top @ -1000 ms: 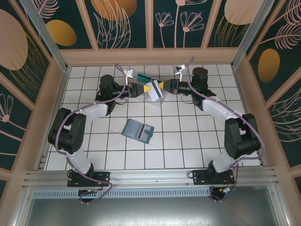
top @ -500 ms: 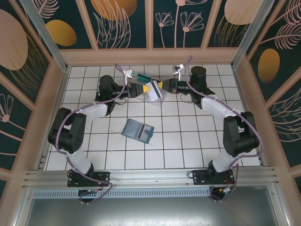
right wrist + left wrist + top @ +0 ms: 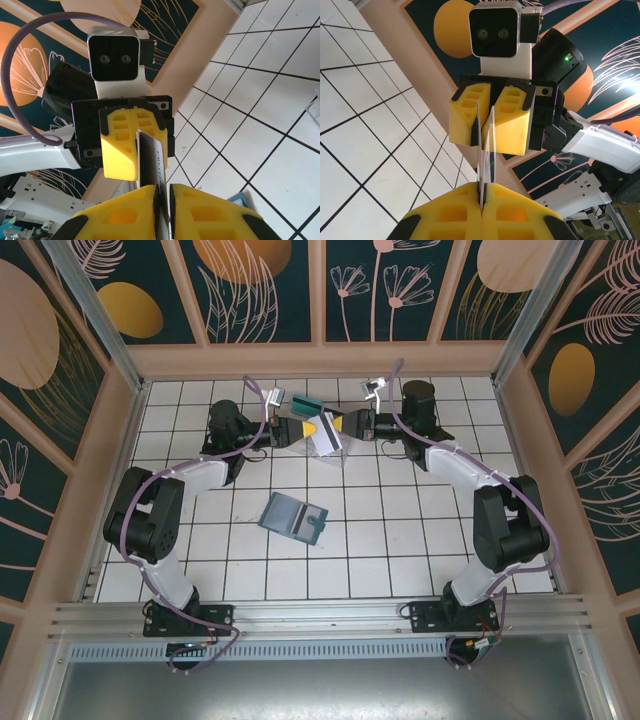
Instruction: Put the credit cards into the card holder
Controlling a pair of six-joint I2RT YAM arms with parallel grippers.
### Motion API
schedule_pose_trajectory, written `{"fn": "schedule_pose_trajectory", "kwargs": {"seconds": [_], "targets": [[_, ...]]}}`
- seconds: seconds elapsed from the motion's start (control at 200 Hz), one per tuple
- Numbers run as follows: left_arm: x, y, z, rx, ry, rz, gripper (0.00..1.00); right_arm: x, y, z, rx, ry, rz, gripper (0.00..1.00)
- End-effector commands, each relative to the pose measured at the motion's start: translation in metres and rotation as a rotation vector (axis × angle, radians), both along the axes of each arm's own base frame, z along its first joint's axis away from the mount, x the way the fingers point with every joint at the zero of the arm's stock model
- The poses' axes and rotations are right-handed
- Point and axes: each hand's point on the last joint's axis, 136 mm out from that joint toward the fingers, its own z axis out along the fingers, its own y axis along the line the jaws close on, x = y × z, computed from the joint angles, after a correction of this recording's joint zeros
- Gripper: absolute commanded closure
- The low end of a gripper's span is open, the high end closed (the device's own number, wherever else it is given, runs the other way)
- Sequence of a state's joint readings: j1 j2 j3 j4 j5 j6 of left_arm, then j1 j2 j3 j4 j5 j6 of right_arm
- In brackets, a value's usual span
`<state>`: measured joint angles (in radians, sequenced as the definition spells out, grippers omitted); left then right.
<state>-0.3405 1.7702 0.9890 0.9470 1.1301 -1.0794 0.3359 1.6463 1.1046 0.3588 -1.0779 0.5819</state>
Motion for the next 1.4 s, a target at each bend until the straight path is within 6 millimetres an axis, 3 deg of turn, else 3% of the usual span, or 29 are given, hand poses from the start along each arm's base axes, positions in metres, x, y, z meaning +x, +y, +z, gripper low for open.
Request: {"fn": "schedule_pose_trajectory", "kwargs": {"seconds": [0.0,0.165,0.37,0.646,0.846,1.126,1.396], "targets": [[0.003,-0.004,0.016,-0.034,-0.077,0.010,1.00,-0.029,0.015,0.010,0.037,-0.023,0.149,0.83],[0.003,-0.005,0.015,-0.034,-0.077,0.010,1.00,-0.033,0.015,0.011,0.049,-0.026,0.167,0.82],[0.004,-0.004,0.013,-0.030,-0.070,0.013,1.00,-0.034,0.012,0.017,0.068,-0.032,0.172,1.00],[0.011,0.001,-0.001,-0.004,-0.044,0.050,0.92,-0.004,-0.011,0.018,0.012,-0.042,-0.032,1.00],[0.014,0.004,-0.009,0.002,-0.031,0.063,0.87,0.005,-0.019,0.027,-0.004,-0.077,-0.127,1.00],[0.022,0.003,-0.019,-0.016,0.001,0.078,0.92,0.017,-0.026,0.032,-0.035,-0.101,-0.227,1.00],[0.029,0.008,-0.026,0.006,0.010,0.110,0.97,0.045,-0.041,0.021,-0.173,-0.146,-0.282,1.00]]}}
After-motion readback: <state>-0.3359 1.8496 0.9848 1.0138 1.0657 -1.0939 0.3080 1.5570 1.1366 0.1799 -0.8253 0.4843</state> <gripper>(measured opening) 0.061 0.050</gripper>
